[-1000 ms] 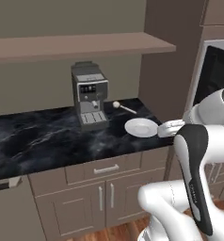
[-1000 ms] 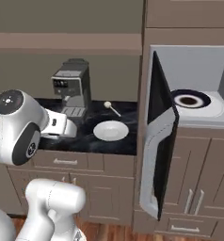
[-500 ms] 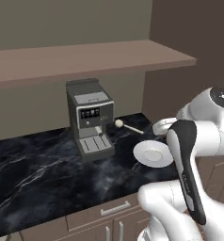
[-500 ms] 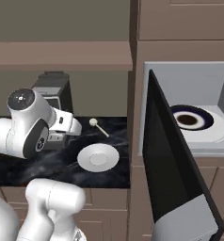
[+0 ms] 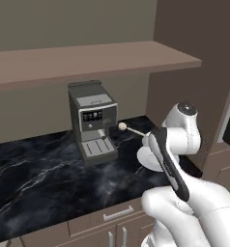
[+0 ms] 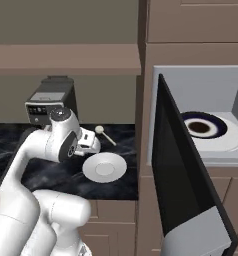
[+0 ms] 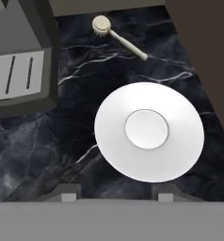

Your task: Pick the marshmallow from the microwave and place it on plate located on the counter.

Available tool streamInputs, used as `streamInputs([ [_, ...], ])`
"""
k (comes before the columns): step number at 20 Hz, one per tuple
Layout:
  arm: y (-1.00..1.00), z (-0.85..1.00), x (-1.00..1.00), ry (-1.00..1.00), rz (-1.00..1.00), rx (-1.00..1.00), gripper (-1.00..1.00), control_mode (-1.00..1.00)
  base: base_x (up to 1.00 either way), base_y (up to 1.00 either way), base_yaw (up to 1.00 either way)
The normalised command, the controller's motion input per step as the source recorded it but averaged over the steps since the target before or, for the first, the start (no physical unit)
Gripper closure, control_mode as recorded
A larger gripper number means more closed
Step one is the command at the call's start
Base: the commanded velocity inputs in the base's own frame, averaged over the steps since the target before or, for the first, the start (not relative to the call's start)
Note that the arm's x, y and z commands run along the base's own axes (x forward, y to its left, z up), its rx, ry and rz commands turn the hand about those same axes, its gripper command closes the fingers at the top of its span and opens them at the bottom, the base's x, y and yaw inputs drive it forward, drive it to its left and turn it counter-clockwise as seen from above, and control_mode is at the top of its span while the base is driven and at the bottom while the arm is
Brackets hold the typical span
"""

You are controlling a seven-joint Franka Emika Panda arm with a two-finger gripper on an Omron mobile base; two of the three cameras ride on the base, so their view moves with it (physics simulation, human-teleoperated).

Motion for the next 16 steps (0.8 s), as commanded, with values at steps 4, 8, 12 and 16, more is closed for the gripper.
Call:
streamInputs([
  [4, -0.04, -0.85, 0.99, 0.25, 0.00, 0.00, 1.00, -1.00, 0.00, 0.00, 0.00],
  [8, -0.11, -0.82, 1.00, 0.17, 0.02, 0.00, 1.00, -1.00, 0.00, 0.00, 0.00],
  [12, -0.15, -0.50, 0.68, 0.11, 0.02, 0.00, 1.00, -1.00, 0.00, 0.00, 0.00],
  [16, -0.01, -0.11, 0.08, 0.04, 0.00, 0.00, 1.00, -1.00, 0.00, 0.00, 0.00],
])
